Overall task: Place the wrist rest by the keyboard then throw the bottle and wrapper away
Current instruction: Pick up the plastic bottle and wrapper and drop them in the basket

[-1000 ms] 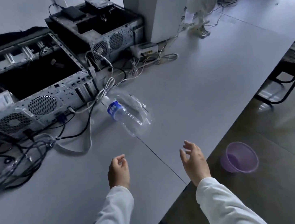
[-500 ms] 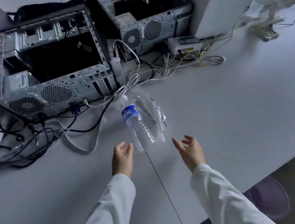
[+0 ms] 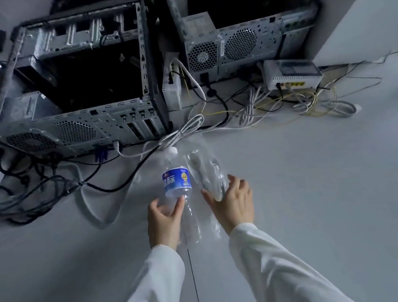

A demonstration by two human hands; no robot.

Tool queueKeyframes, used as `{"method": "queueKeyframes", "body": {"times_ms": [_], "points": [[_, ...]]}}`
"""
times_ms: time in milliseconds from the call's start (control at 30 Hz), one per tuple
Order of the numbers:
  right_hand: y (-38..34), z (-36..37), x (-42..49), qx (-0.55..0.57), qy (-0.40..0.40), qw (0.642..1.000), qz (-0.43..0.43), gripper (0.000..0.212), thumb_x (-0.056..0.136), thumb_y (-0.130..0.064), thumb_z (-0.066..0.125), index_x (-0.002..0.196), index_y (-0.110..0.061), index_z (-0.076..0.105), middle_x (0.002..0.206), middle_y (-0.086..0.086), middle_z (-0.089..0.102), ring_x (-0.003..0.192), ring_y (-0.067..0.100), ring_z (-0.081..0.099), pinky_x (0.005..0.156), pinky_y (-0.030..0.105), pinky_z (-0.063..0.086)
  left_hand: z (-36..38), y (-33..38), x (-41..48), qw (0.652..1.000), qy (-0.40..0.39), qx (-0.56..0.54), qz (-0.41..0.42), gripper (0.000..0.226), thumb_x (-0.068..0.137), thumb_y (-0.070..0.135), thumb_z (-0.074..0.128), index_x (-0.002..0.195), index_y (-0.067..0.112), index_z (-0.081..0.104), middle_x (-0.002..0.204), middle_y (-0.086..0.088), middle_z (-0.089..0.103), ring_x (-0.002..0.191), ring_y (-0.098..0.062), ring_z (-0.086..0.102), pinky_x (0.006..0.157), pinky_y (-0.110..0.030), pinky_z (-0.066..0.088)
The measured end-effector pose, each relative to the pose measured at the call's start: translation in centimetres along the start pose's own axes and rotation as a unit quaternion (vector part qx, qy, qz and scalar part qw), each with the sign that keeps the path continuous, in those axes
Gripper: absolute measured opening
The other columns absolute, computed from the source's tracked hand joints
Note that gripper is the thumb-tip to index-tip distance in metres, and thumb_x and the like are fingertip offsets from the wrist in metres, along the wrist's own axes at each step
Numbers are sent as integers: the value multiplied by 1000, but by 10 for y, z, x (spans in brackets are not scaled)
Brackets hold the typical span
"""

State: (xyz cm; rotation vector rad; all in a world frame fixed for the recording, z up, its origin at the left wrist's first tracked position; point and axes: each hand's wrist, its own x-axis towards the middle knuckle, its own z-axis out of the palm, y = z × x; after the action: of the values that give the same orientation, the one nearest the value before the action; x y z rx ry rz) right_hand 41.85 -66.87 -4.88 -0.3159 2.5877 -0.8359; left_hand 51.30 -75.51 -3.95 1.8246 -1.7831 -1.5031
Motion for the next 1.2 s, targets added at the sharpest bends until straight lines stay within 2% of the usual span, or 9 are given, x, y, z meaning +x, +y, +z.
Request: {"method": "queueKeyframes", "body": {"times_ms": [233,367,467,700,800,900,1000,1133,1200], "points": [[0,9,15,-40,-32,998,26,59,79,-50,57,120,-8,49,123,11,55,117,30,43,97,31,31,4,2,7,999,-32,-11,-11,56,77,34,67,124,11,47,115,-8,62,95,-20,56,83,-26,39],[4,3,19,-7,-69,996,61,36,87,-34,49,108,-5,56,114,15,63,112,32,45,77,33,33,4,1,6,999,-48,-20,-12,52,77,32,67,121,10,51,104,-2,56,94,-18,55,83,-26,39],[7,-2,15,33,-64,993,89,29,87,-25,47,97,0,59,104,23,65,106,38,51,70,33,36,1,-6,5,997,-63,-29,-21,51,76,33,68,119,10,52,110,-6,61,97,-20,58,86,-29,43],[15,-20,-14,111,-43,984,132,33,88,-26,53,104,1,62,108,23,66,104,37,58,71,31,36,-13,-14,-12,992,-115,-55,-18,52,76,32,69,119,8,53,118,-11,64,101,-23,61,96,-36,46],[26,-28,-34,147,-7,978,151,34,86,-27,56,107,1,62,109,21,66,105,35,58,74,31,37,-15,-14,-22,986,-157,-51,6,44,78,29,66,116,7,58,112,-13,67,92,-24,64,82,-29,52],[42,-35,-56,190,32,964,184,29,84,-27,59,99,-3,63,93,15,64,91,30,57,66,24,30,-13,-12,-35,978,-199,-54,34,14,81,24,64,94,18,62,85,-5,66,68,-16,56,59,-20,46],[61,-41,-80,221,69,951,206,15,82,-25,61,82,-12,55,64,1,49,76,21,45,69,23,30,-10,-17,-49,971,-231,-42,41,34,80,25,65,109,8,59,88,-7,62,67,-14,55,58,-24,44],[87,-53,-112,244,115,934,234,16,81,-26,62,71,-18,53,59,-4,44,74,20,43,70,26,32,-2,-24,-77,959,-276,2,61,52,77,34,67,118,5,55,107,-23,63,74,-21,57,56,-26,46],[101,-65,-129,265,140,923,241,27,82,-23,62,60,-18,48,58,-3,44,72,22,43,68,27,32,6,-25,-95,949,-305,16,71,50,77,34,66,117,6,54,99,-18,62,68,-19,56,52,-25,45]]}}
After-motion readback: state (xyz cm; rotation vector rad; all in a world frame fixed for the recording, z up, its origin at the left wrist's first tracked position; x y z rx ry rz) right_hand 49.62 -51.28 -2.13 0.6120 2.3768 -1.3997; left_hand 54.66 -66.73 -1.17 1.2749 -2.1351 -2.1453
